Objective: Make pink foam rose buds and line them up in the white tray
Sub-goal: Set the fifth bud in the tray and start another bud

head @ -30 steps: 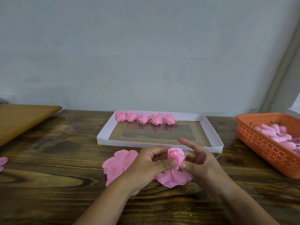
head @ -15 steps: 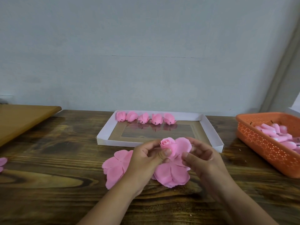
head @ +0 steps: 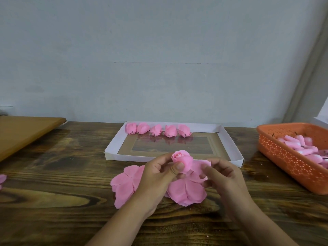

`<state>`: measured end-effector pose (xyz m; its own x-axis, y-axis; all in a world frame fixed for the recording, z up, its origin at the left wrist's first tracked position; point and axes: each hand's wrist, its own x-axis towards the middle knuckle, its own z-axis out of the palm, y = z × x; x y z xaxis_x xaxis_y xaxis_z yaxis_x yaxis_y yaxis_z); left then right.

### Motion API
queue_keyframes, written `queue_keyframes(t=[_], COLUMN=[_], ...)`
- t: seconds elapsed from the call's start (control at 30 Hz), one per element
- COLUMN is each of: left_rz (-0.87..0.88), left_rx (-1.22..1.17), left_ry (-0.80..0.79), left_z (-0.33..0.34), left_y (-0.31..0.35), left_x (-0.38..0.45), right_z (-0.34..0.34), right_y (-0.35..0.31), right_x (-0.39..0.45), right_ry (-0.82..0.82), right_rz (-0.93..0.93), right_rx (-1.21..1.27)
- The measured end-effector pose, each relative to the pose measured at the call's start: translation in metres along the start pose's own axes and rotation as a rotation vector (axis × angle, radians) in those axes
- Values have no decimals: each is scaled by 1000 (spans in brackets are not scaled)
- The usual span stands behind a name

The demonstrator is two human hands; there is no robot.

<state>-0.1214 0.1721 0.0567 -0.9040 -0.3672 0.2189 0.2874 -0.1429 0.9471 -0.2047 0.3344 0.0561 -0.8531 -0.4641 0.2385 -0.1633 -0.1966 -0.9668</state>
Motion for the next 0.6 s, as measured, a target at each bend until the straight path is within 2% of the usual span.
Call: queue_keyframes(t=[0.17, 0.6], left_rz=[0, -4], left_rx=[12, 79], left_ry=[-23, -115], left_z=[0, 1], left_y=[-2, -3], left_x=[0, -2], right_z=[3, 2], right_y=[1, -1], right_x=[-2, -3], right_ry=[-10, -9], right_rz=[-105, -143], right_rx=[-17, -19])
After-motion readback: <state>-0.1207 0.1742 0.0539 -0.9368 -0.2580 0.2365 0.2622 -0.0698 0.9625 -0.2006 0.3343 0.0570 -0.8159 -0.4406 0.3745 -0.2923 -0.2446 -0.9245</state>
